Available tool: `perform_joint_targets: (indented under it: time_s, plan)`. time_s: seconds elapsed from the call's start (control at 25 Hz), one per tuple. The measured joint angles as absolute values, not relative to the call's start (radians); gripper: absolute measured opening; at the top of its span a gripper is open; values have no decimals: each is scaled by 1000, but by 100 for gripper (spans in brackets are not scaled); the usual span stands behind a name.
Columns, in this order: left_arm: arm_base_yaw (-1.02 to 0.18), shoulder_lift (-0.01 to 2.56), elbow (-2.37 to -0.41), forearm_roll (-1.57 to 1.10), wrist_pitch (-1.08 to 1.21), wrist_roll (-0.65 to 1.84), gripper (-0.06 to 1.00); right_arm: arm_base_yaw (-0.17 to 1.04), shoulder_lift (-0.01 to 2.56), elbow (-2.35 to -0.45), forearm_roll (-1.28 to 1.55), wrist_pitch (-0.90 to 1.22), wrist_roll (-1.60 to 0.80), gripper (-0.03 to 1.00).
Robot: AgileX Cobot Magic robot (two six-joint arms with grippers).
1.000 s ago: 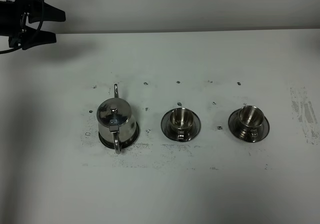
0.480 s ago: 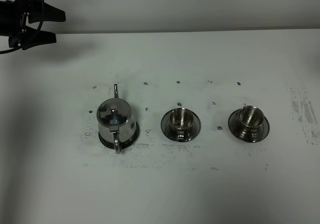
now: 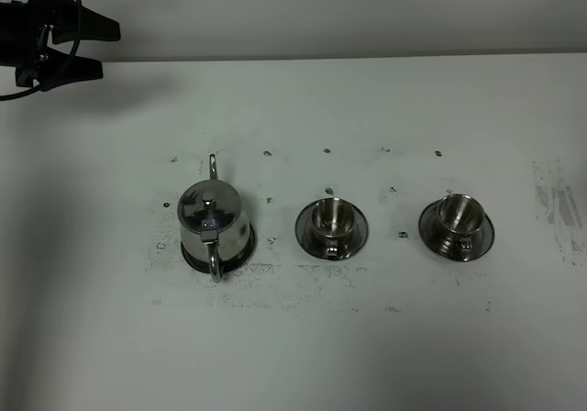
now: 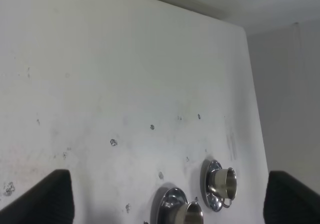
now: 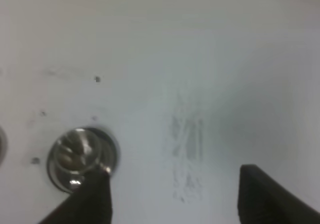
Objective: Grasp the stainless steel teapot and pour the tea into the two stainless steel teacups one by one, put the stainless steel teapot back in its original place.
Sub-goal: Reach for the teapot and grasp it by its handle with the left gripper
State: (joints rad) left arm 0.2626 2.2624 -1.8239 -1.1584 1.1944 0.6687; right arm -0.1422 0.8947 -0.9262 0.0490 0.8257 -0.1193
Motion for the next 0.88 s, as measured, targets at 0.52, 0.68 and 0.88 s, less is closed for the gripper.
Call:
perform_joint_targets:
  time_s: [0.52,0.68,0.88]
  plan:
    - [263,2262,-1824,-1158,1194,692,74,-142,371,-749,13,833,-112,52]
    - [263,2262,-1824,-1158,1194,694,74,-142,265,-708,0,860,-112,52]
    - [263,2262,-1824,-1158,1194,695,74,-142,192,-680,-19,907,-112,52]
